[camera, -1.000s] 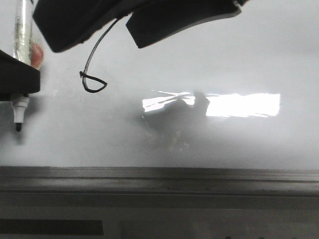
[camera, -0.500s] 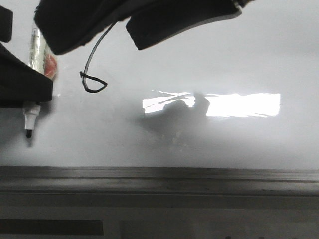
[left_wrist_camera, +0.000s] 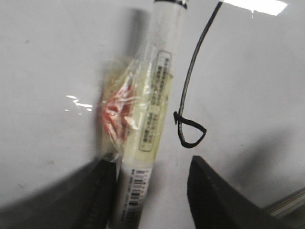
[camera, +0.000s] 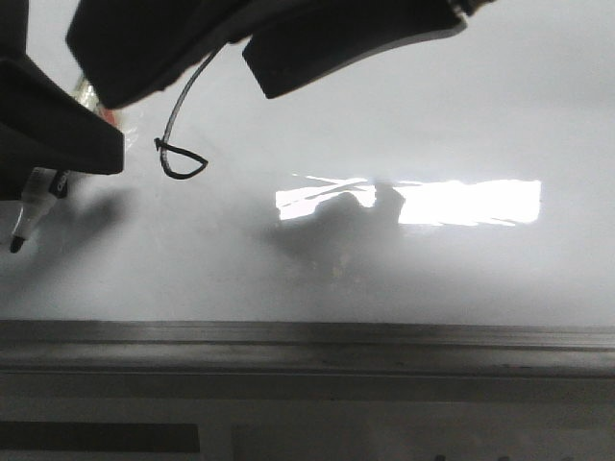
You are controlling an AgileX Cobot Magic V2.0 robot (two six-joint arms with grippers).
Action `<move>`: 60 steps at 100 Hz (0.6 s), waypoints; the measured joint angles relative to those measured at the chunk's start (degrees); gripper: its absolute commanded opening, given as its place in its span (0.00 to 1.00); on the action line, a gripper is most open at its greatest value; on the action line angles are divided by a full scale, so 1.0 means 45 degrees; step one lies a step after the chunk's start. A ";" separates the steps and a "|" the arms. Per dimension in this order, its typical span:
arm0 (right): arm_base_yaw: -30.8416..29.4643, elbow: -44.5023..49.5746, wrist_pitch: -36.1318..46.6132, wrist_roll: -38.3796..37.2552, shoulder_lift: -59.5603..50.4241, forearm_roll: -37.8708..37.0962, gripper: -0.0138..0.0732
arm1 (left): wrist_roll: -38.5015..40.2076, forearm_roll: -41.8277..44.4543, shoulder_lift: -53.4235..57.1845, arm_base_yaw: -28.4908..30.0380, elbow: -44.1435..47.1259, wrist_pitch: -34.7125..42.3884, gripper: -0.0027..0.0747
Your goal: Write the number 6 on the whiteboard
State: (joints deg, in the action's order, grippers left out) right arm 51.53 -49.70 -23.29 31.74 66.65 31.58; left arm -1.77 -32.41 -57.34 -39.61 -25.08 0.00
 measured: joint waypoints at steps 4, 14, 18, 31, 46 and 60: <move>0.0000 0.0000 0.0000 0.0000 0.0000 0.0000 0.76 | 0.0000 0.0000 0.0028 0.0000 0.0000 0.0000 0.54; 0.0000 0.0000 0.0000 0.0000 0.0000 0.0000 0.74 | 0.0000 0.0000 0.0219 0.0000 0.0000 0.0000 0.54; 0.0000 0.0000 0.0000 0.0000 0.0000 0.0000 0.71 | 0.0000 0.0000 0.0353 0.0000 0.0000 0.0000 0.54; 0.0000 0.0000 -0.0021 0.0000 -0.0161 0.0000 0.47 | 0.0000 0.0000 0.1027 0.0000 0.0000 -0.0355 0.54; -0.0020 0.0000 -0.0021 0.0000 -0.0667 0.0000 0.09 | 0.0000 0.0053 0.2250 0.0000 0.0023 -0.0728 0.54; -0.0020 0.0000 -0.0021 -0.0025 -0.1175 0.0000 0.09 | 0.0000 0.0104 0.2973 0.0000 0.0023 -0.1118 0.54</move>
State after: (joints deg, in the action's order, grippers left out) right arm 51.44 -49.70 -23.39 31.63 61.36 31.58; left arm -1.77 -31.94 -43.96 -39.61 -24.97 -5.03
